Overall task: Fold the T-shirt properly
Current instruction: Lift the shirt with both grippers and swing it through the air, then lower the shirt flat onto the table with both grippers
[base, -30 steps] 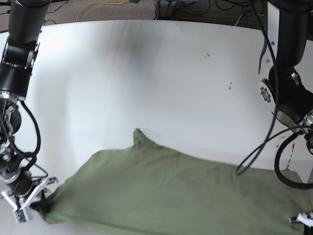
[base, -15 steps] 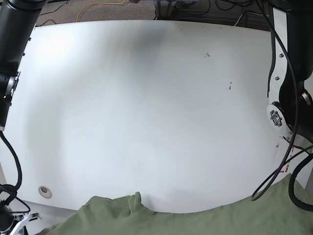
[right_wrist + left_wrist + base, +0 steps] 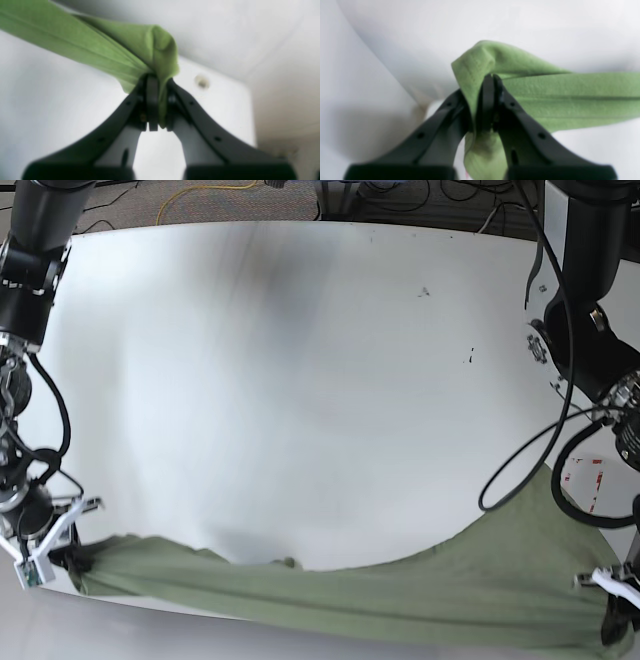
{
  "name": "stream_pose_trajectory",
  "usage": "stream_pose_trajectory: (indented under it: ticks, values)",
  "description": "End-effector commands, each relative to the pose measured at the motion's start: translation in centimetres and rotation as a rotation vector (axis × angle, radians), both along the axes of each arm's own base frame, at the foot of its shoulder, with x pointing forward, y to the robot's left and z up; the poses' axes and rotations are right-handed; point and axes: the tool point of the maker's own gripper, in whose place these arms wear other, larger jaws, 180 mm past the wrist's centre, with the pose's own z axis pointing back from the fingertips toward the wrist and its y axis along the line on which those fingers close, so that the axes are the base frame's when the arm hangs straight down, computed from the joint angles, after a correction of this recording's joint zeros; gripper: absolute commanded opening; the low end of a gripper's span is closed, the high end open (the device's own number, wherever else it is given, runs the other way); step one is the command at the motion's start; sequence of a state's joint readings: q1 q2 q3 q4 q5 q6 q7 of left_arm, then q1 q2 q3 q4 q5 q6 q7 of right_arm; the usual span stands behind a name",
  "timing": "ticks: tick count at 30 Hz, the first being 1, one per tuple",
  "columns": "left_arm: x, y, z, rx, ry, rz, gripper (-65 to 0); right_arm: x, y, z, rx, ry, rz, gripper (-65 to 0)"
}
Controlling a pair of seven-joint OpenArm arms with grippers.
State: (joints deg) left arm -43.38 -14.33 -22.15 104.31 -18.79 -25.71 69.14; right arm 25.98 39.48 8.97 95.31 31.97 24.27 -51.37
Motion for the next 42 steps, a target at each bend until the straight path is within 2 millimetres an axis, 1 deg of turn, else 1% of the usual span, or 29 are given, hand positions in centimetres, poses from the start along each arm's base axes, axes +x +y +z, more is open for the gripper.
stream_pose_trajectory:
  ticks: [1,2,4,5,6,7,8,9,11,14,16,17,18,19,20,22,27,30,34,37,40,42]
  values:
    - [-1.4,1.4,-2.2,0.033,0.020,0.034,-65.0,-2.2,-0.3,-2.5,0.035,0.018,-0.032,-64.2]
    - [-1.7,1.5,-3.1,0.043,0.038,0.035,-65.0,-2.8,-0.3,-3.3,0.045,0.030,-0.040,-64.2]
    - [-2.6,1.9,-5.9,0.060,0.098,0.036,-65.0,-4.6,-0.4,-6.0,0.077,0.079,-0.061,-64.2]
    - [-2.9,2.0,-7.0,0.067,0.123,0.036,-65.0,-5.3,-0.4,-7.2,0.091,0.103,-0.070,-64.2]
    - [-3.6,2.2,-8.7,0.078,0.161,0.038,-65.0,-6.6,-0.5,-9.0,0.115,0.137,-0.086,-64.2]
    - [-3.9,2.4,-9.3,0.080,0.174,0.041,-65.0,-7.1,-0.4,-9.8,0.128,0.152,-0.093,-64.2]
    - [-4.7,2.6,-10.9,0.088,0.213,0.044,-65.0,-8.1,-0.3,-11.3,0.149,0.180,-0.104,-64.2]
    - [-5.4,2.9,-12.1,0.094,0.240,0.049,-65.0,-9.2,-0.2,-12.6,0.164,0.205,-0.108,-64.2]
    - [-6.7,3.4,-14.2,0.099,0.294,0.058,-65.0,-11.0,0.1,-14.7,0.186,0.240,-0.110,-64.2]
    - [-8.6,4.0,-17.3,0.110,0.376,0.063,-65.0,-13.5,0.5,-17.3,0.221,0.279,-0.119,-64.2]
    - [-9.8,4.3,-19.0,0.121,0.425,0.061,-65.0,-15.0,1.0,-18.7,0.243,0.306,-0.126,-64.2]
    - [-10.8,4.6,-20.2,0.128,0.461,0.064,-65.0,-15.9,1.1,-19.5,0.251,0.328,-0.132,-64.2]
    - [-11.4,4.9,-20.9,0.133,0.481,0.066,-65.0,-16.5,1.4,-20.0,0.258,0.342,-0.134,-64.2]
    - [-12.6,5.4,-22.0,0.142,0.518,0.071,-65.0,-17.6,1.6,-20.9,0.267,0.370,-0.140,-64.2]
    - [-13.0,5.6,-22.4,0.146,0.532,0.074,-65.0,-17.9,1.7,-21.2,0.271,0.378,-0.141,-64.2]
    - [-14.9,6.3,-24.1,0.158,0.588,0.081,-65.0,-19.2,2.2,-22.1,0.281,0.409,-0.145,-64.2]
    - [-17.9,7.0,-26.5,0.159,0.678,0.095,-65.0,-21.5,2.8,-23.8,0.304,0.466,-0.159,-64.2]
    - [-19.2,7.3,-27.5,0.171,0.722,0.096,-65.0,-22.5,3.0,-24.4,0.307,0.492,-0.164,-64.2]
    - [-20.4,8.0,-28.0,0.205,0.766,0.093,-65.0,-23.6,3.2,-25.0,0.312,0.521,-0.166,-64.2]
    - [-21.0,8.3,-28.4,0.219,0.791,0.093,-65.0,-24.5,3.7,-25.7,0.333,0.539,-0.177,-64.2]
    - [-21.5,8.6,-28.5,0.232,0.809,0.092,-65.0,-24.7,4.0,-25.9,0.342,0.543,-0.180,-64.2]
    - [-21.8,8.7,-28.7,0.236,0.818,0.092,-65.0,-25.2,4.1,-26.1,0.342,0.556,-0.181,-64.2]
